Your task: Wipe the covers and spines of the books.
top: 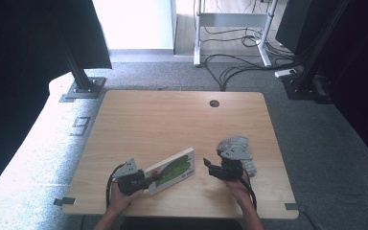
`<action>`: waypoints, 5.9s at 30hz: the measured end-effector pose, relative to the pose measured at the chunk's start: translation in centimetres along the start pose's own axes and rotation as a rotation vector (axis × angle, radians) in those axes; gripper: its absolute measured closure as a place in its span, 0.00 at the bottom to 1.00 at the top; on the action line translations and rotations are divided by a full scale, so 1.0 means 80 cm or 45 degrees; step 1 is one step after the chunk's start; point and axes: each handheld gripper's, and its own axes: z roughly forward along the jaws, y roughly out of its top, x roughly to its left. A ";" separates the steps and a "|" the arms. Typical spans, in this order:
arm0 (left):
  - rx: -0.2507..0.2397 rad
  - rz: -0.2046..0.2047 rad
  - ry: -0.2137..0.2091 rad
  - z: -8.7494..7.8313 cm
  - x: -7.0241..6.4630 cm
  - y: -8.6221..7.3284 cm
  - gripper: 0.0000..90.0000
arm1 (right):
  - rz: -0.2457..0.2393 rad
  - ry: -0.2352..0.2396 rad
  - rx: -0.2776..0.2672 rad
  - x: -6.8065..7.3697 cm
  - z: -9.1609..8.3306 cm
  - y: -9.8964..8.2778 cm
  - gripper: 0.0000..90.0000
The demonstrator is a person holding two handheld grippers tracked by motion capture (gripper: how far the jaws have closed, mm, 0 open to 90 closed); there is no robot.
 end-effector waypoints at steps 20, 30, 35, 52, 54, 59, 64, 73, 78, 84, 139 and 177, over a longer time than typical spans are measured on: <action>-0.038 -0.097 -0.135 0.000 0.005 -0.001 0.88 | 0.001 0.261 0.028 0.016 0.014 -0.007 0.36; -0.044 -0.113 -0.176 0.003 0.005 -0.001 0.88 | -0.037 0.414 0.018 0.031 0.021 -0.008 0.39; -0.042 -0.117 -0.193 0.005 0.004 -0.001 0.88 | -0.071 0.464 -0.002 0.038 0.020 -0.008 0.42; 0.033 -0.137 -0.021 0.011 0.012 -0.002 0.72 | -0.036 0.461 0.018 0.031 0.015 -0.006 0.62; 0.034 -0.130 0.003 0.011 0.011 -0.002 0.69 | -0.037 0.461 0.023 0.030 0.014 -0.006 0.62; 0.053 -0.129 0.076 0.012 0.013 -0.002 0.63 | -0.026 0.456 0.041 0.028 0.013 -0.007 0.65; 0.080 -0.136 0.085 0.016 0.014 -0.005 0.61 | 0.000 0.450 0.046 0.025 0.013 -0.008 0.66; 0.102 -0.148 0.111 0.019 0.016 -0.007 0.57 | 0.020 0.429 0.053 0.025 0.013 -0.008 0.66; 0.103 -0.151 0.120 0.019 0.016 -0.007 0.56 | 0.025 0.420 0.056 0.025 0.013 -0.008 0.66; 0.105 -0.161 0.128 0.018 0.018 -0.007 0.56 | 0.019 0.402 0.057 0.026 0.012 -0.008 0.66; 0.220 -0.130 0.289 0.022 0.024 -0.014 0.47 | 0.084 0.318 0.158 0.020 0.019 -0.015 0.61; 0.205 -0.123 0.291 0.017 0.019 -0.011 0.51 | -0.188 0.187 0.261 0.043 0.011 0.001 0.54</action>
